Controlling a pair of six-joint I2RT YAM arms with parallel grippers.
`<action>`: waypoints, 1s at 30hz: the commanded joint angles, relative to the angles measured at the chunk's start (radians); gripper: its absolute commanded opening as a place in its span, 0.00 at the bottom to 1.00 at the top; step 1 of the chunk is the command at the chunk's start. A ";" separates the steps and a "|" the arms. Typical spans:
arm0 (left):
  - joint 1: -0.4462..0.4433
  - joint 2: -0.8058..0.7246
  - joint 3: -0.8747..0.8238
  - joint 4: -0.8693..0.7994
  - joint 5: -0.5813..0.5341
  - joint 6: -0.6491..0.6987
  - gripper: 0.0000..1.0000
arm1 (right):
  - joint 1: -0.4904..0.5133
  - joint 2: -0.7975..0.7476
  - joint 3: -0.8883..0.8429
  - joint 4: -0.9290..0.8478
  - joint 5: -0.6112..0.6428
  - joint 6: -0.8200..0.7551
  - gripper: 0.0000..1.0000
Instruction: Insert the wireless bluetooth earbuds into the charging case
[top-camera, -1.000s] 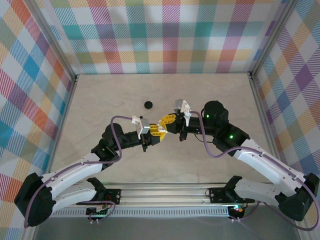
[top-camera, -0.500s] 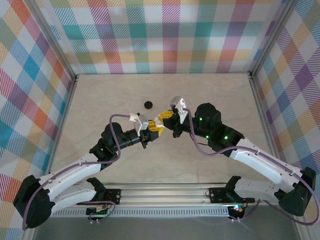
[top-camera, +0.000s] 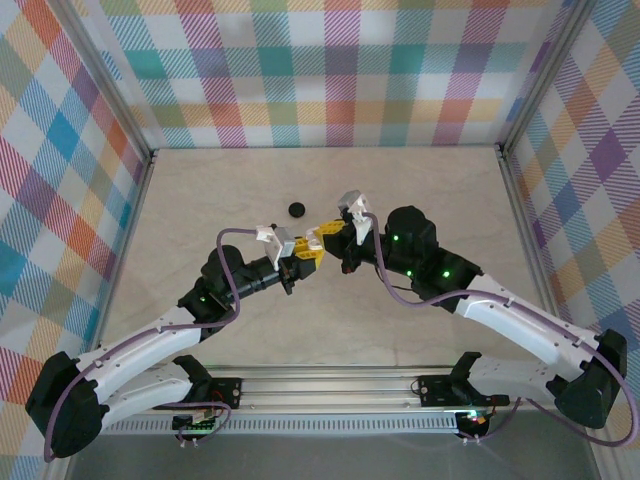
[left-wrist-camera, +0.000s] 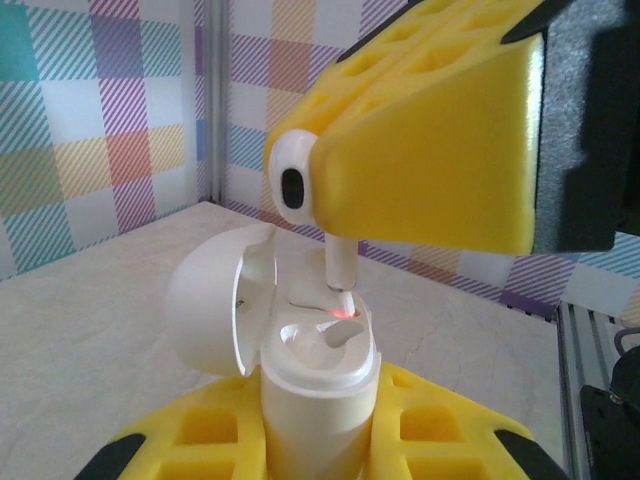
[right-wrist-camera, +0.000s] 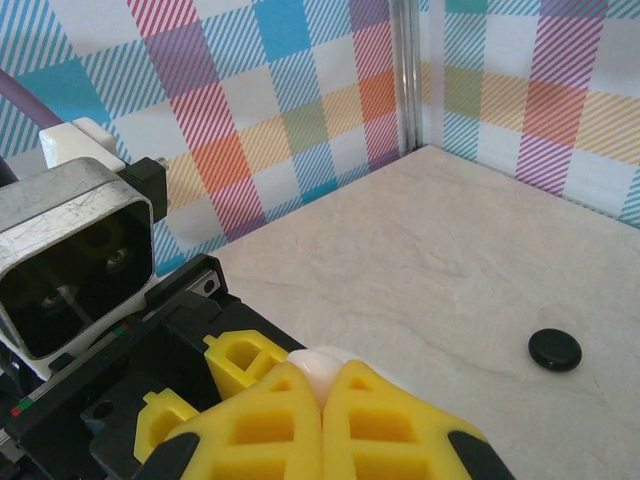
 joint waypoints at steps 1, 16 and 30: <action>-0.011 0.003 0.020 0.004 -0.010 -0.003 0.00 | 0.007 0.010 -0.001 0.050 0.000 0.030 0.00; -0.011 0.006 0.020 -0.004 -0.042 -0.006 0.00 | 0.017 0.057 0.039 0.000 0.035 0.065 0.00; -0.010 0.013 0.010 0.064 -0.085 -0.084 0.00 | 0.031 0.079 0.026 0.022 0.056 0.054 0.00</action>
